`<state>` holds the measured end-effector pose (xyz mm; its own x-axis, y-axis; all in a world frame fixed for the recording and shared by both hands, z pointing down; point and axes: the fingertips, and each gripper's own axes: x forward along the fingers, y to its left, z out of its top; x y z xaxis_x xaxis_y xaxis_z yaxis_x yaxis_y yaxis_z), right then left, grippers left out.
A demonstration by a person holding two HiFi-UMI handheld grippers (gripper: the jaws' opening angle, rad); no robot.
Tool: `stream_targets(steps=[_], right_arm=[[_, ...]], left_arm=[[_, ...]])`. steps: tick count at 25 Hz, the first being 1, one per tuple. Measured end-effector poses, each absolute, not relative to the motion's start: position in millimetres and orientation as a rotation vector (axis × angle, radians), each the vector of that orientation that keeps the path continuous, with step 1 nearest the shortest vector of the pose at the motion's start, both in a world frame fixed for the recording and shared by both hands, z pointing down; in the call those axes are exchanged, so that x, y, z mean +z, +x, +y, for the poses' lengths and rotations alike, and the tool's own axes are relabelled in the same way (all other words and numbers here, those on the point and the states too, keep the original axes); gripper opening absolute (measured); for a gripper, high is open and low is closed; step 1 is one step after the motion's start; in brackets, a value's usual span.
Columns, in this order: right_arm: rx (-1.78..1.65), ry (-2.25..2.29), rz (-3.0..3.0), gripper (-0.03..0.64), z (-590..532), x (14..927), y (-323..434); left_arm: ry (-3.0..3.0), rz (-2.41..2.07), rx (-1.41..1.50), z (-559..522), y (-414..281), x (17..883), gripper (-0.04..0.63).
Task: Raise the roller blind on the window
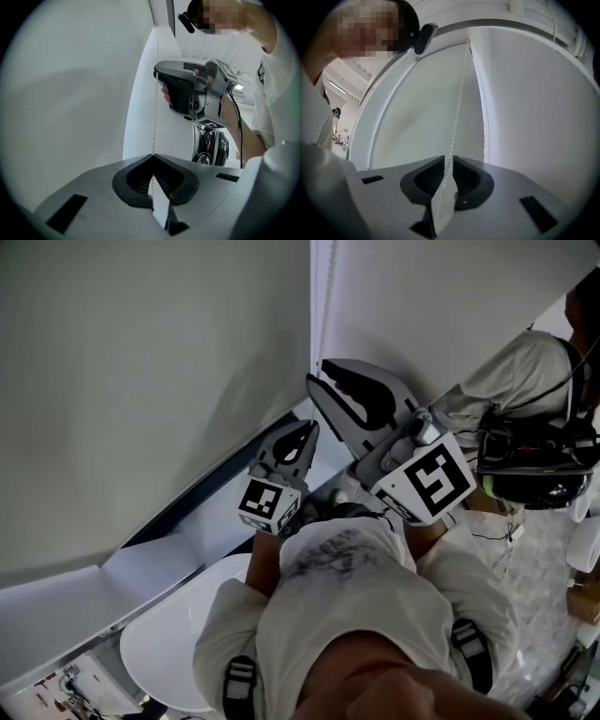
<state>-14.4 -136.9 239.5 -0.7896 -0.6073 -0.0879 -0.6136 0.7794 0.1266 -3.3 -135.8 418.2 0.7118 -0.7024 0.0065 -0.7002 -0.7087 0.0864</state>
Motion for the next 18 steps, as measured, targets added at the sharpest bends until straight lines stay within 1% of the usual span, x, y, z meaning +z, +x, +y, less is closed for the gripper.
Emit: stream_targets(steps=[1,3,7,18], right_arm=[[0.228,-1.009,2.925,0.093,-138,239,-15],[0.203,-1.012,2.922,0.071,-140,239,-16],[0.108,-1.004,2.890,0.064,-140,241,-15],[0.139,-1.066,2.865,0.064,-139,251,-12]], left_arm=[[2.830,-1.160,-0.044,-135,-3,418,0.008],[2.829,-1.154,-0.052,-134,-3,418,0.008],[2.813,-1.123,-0.091,-132,-1,420,0.008],[2.788,-1.098,-0.097,-132,-3,429,0.008]])
